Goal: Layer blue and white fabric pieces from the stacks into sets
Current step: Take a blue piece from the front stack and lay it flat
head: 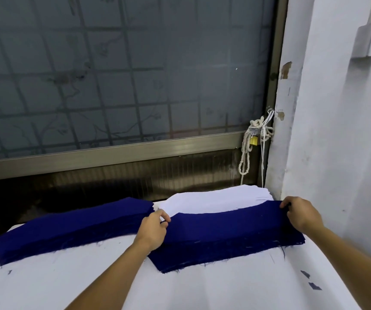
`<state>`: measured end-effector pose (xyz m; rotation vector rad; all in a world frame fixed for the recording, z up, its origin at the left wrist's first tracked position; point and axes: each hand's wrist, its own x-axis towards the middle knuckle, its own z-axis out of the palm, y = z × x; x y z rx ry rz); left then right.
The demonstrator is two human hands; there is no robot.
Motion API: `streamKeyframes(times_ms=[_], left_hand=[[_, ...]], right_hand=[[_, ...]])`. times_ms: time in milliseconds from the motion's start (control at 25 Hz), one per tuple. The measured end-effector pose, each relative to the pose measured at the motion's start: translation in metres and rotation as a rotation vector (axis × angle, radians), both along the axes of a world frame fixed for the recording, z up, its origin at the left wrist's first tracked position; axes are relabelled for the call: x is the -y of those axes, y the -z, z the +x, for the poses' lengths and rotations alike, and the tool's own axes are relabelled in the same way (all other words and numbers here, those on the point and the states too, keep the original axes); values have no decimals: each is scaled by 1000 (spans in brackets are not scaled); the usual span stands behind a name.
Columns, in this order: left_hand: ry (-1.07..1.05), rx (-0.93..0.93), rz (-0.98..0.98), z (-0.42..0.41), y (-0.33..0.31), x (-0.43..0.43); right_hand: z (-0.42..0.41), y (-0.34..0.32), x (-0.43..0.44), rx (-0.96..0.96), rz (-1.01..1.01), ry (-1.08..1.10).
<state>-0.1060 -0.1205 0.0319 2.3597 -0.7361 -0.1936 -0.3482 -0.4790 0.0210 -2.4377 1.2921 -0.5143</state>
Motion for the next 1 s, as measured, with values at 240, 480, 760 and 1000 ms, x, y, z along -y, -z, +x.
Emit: streamKeyframes(times_ms=[240,480,760,1000], left_hand=[[-25,30,160,3,13,-3],[-29,83,260,2,15,-1],[36,132,377,12,4,-3],[-141,295,163,48,-1,-46]], right_hand=[[-6,16,0,-164,-127,-83],[-3,28,-3,-210,-318,-174],[11,6,-21,-220,-283,-147],[70,-8,-81,-15,-272,-355]])
